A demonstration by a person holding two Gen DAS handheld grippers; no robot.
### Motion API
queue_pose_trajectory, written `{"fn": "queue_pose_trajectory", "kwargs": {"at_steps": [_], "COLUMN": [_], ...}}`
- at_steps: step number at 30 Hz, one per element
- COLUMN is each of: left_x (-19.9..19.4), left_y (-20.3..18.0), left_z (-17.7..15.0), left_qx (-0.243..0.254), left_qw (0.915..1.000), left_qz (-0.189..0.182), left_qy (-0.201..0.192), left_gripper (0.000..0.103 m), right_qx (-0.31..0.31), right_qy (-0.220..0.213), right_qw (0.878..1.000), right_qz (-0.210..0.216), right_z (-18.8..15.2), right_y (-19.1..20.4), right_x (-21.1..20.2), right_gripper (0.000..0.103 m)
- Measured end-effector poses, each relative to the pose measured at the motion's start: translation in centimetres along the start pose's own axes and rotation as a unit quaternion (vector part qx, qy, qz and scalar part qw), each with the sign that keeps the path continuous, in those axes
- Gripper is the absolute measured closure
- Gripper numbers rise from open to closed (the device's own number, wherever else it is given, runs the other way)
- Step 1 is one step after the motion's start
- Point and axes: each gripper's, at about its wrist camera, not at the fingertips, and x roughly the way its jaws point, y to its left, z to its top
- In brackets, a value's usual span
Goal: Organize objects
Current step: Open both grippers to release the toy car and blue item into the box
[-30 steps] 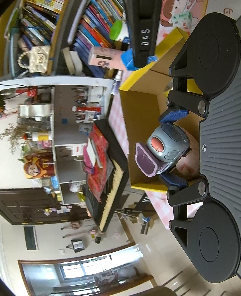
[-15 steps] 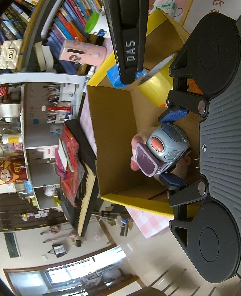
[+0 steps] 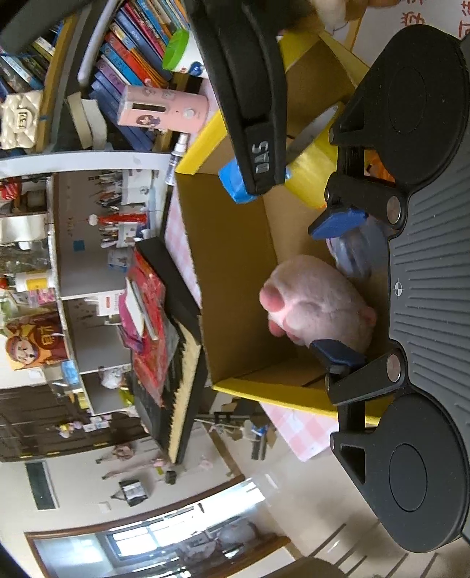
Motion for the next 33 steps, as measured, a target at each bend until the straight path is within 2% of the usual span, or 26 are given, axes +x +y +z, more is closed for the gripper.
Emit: {"fn": "queue_pose_trajectory", "kwargs": {"at_steps": [6, 16, 18, 21, 23, 26, 27, 33], "left_x": [-1.0, -1.3, -1.5, -1.9, -2.2, -2.8, -3.1, -5.2], "left_y": [0.1, 0.9, 1.1, 1.2, 1.4, 1.5, 1.6, 2.5], "left_z": [0.2, -0.3, -0.4, -0.5, -0.5, -0.5, -0.6, -1.0], "left_qx": [0.007, -0.001, -0.004, -0.007, -0.009, -0.011, -0.011, -0.019], "left_qw": [0.9998, 1.0, 1.0, 0.9999, 0.9999, 0.9997, 0.9997, 0.999], "left_qz": [-0.002, -0.004, -0.004, -0.005, -0.007, -0.01, -0.011, -0.013], "left_qy": [-0.017, -0.005, -0.005, -0.009, -0.011, -0.018, -0.021, -0.039], "left_gripper": [0.036, 0.031, 0.03, 0.024, 0.02, 0.018, 0.018, 0.015], "right_qx": [-0.012, -0.035, -0.036, -0.027, -0.018, -0.006, -0.001, 0.022], "right_qy": [0.008, 0.054, 0.054, 0.044, 0.035, 0.016, 0.006, -0.052], "right_qw": [1.0, 0.997, 0.997, 0.998, 0.998, 0.999, 0.999, 0.998], "right_qz": [0.018, 0.039, 0.038, 0.04, 0.042, 0.038, 0.036, -0.003], "right_z": [0.5, 0.1, 0.1, 0.1, 0.2, 0.4, 0.4, -0.1], "right_y": [0.9, 2.4, 2.6, 2.6, 2.5, 2.4, 2.4, 2.5], "right_x": [0.5, 2.4, 2.2, 1.4, 0.6, -0.9, -1.5, -5.8], "right_gripper": [0.074, 0.073, 0.07, 0.061, 0.058, 0.054, 0.05, 0.033]}}
